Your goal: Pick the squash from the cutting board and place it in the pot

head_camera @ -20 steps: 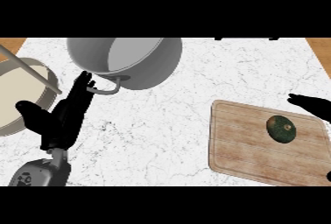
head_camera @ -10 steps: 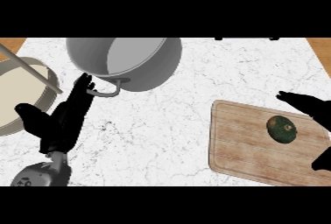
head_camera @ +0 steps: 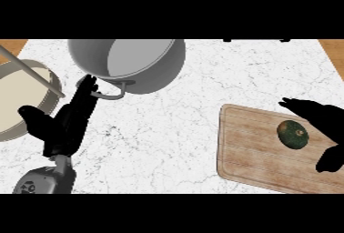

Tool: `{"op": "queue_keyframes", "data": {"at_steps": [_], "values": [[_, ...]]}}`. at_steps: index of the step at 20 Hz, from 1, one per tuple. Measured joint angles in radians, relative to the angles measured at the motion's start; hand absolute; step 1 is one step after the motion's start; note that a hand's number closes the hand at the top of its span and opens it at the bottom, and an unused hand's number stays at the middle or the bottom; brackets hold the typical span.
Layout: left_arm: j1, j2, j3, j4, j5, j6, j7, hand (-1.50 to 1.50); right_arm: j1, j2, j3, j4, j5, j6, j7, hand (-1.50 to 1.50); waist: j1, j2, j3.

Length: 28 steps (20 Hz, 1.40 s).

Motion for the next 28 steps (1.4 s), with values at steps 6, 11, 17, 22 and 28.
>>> {"op": "queue_keyframes", "data": {"at_steps": [6,11,17,22,28], "values": [[0.018,-0.011,0.028,-0.004,0.004,-0.038,-0.022,0.0,-0.025,0.03,-0.001,0.075,0.08,-0.007,-0.039,-1.5,0.0,-0.001,0.001],[0.012,-0.027,0.034,-0.005,-0.014,-0.04,-0.019,0.0,-0.028,0.068,0.0,0.103,0.1,-0.022,-0.092,1.5,0.0,-0.001,0.001],[0.025,-0.034,0.035,-0.034,-0.024,-0.047,0.012,0.0,-0.045,0.099,-0.006,0.137,0.117,-0.076,-0.185,1.5,0.001,0.0,0.0],[0.007,-0.041,0.036,-0.033,-0.031,-0.054,0.018,0.0,-0.166,0.184,0.041,0.188,0.17,-0.093,-0.156,1.5,0.015,0.002,0.0],[-0.029,-0.066,-0.001,-0.014,-0.042,-0.063,0.004,0.0,-0.509,0.309,0.097,0.398,0.232,-0.091,-0.114,1.5,0.078,0.019,0.001]]}}
